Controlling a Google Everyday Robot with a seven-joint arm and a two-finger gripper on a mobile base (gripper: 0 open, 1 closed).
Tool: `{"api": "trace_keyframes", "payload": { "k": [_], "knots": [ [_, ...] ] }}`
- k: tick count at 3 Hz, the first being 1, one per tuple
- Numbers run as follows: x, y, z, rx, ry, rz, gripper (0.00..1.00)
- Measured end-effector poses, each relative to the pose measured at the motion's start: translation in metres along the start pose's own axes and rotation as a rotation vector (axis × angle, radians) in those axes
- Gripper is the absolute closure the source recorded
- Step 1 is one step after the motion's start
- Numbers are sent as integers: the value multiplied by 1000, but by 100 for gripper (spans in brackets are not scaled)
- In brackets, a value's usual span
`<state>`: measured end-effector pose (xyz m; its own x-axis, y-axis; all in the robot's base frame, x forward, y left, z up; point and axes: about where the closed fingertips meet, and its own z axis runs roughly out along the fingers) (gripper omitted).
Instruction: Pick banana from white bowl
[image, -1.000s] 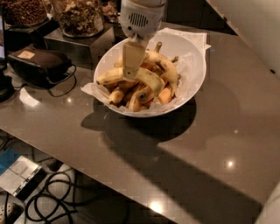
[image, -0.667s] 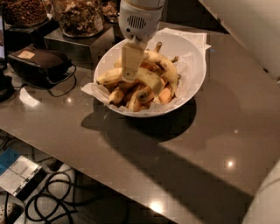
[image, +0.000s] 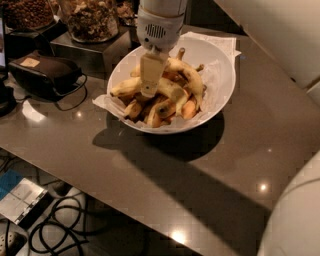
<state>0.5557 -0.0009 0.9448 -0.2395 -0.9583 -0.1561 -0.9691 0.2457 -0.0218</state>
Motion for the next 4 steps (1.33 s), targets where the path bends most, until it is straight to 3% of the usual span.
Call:
{"api": "trace_keyframes", "payload": {
  "k": [2, 3, 4],
  "knots": [
    [12, -2, 23, -42, 43, 24, 41],
    [20, -1, 31, -58, 49, 16, 59],
    [11, -7, 31, -32, 19, 16, 82]
  ]
}}
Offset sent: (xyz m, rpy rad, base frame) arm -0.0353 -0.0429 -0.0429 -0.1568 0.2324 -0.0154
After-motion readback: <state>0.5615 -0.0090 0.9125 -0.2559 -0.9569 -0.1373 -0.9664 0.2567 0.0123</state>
